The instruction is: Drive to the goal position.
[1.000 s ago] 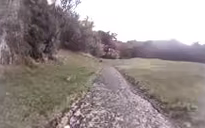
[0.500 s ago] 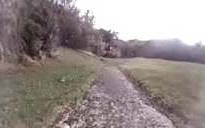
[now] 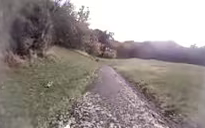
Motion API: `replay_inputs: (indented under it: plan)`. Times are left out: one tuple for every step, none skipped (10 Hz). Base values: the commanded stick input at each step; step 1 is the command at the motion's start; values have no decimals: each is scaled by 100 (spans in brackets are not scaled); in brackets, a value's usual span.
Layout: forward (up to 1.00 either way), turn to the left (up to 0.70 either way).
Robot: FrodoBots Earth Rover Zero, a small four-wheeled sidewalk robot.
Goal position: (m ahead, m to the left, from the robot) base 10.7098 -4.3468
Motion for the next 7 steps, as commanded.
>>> replay_inputs:
  plan:
    - [100, 0]
    - [100, 0]
    - [100, 0]
    - [100, 0]
    - [100, 0]
    - [100, -20]
    - [100, -38]
